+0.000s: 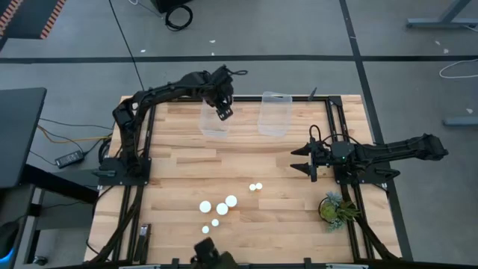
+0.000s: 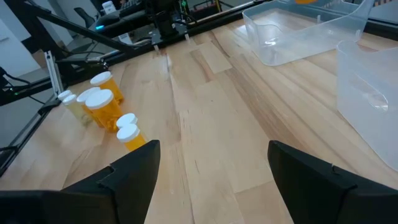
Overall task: Pick and place medicine bottles into bin by pill shape (circle, oval)
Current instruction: Put the big orange pill bottle into the left transparent bin
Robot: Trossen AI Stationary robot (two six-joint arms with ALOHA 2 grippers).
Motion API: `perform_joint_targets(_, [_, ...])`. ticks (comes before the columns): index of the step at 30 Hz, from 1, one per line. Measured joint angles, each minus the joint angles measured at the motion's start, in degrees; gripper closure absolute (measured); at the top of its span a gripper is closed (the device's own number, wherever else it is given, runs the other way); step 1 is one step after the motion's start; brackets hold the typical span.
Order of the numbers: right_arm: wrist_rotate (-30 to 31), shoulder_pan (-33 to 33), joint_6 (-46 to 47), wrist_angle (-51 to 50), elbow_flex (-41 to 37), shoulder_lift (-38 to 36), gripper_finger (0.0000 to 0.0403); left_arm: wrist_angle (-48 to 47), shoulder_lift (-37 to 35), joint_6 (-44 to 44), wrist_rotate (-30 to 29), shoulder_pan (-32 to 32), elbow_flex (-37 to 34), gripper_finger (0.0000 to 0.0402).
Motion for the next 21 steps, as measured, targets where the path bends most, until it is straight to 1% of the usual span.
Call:
perform_joint_targets(4, [0.00, -0.01, -0.01, 0.00, -0.01, 0.00, 0.0098, 2.69, 0.00, -0.19, 0.00, 2.85, -1.88, 0.0182])
perform_joint_targets(9, [0.00, 0.00, -0.02, 0.02, 0.00, 0.02, 0.0098, 9.63, 0.00, -2.99, 0.04, 4.99, -5.45, 0.0192])
perform_joint_targets(12, [0.00, -0.02, 0.00, 0.02, 0.00, 0.00, 0.0098, 12.03, 0.09, -4.10, 0.07, 5.40, -7.60, 0.0188])
perform_joint_targets(16, [0.00, -0.01, -0.01, 0.02, 0.00, 0.00, 0.0098, 12.53, 0.11, -5.82, 0.09, 5.64, -8.46, 0.0180])
perform_joint_targets(21, [0.00, -0.02, 0.00, 0.02, 0.00, 0.02, 0.0098, 15.14, 0.11, -10.93, 0.11, 5.64, -8.46, 0.0189])
